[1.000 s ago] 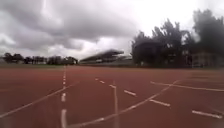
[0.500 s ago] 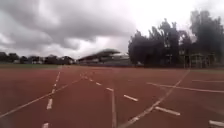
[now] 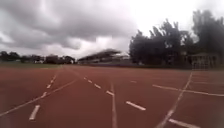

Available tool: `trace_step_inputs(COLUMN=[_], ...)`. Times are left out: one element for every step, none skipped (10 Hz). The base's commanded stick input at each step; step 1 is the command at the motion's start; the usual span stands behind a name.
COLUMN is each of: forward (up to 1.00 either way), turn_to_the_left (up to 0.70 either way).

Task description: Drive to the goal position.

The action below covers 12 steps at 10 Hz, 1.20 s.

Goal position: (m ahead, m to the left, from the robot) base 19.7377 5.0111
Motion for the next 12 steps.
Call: trace_step_inputs(forward=[0.7,0.7,0.7,0.7,0.7,0.7,0.7,0.7,0.7,0.7,0.7,0.7], turn_to_the_left=[0.0,0.0,0.0,0.0,0.0,0.0,0.0,0.0,0.0,0.0,0.0,-0.01])
